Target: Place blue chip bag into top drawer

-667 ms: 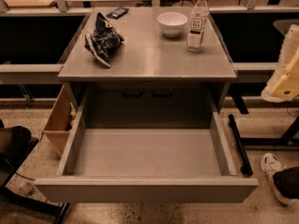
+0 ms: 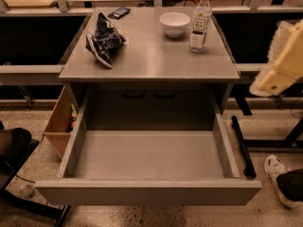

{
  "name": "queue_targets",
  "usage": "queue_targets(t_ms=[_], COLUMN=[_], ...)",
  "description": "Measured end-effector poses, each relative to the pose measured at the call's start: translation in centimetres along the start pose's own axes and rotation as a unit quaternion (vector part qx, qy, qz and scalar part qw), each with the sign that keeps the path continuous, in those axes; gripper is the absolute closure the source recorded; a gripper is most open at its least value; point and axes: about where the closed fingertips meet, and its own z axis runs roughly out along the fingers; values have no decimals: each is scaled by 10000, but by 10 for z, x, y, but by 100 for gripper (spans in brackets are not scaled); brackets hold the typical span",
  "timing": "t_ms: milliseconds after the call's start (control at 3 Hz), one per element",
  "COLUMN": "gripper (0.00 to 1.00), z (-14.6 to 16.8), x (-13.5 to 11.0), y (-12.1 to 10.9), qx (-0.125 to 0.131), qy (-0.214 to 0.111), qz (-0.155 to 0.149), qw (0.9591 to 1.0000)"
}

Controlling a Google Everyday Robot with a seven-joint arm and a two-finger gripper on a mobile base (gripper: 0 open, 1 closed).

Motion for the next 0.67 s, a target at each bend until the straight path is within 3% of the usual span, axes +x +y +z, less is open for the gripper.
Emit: queue_targets(t_ms=[333,667], gripper=[0,0], z=[40,77], x=[-55,-124], y=[-38,-90], qx=[205,536], qy=[-1020,-1822], qz=[-65,-64], qw=[9946,9818])
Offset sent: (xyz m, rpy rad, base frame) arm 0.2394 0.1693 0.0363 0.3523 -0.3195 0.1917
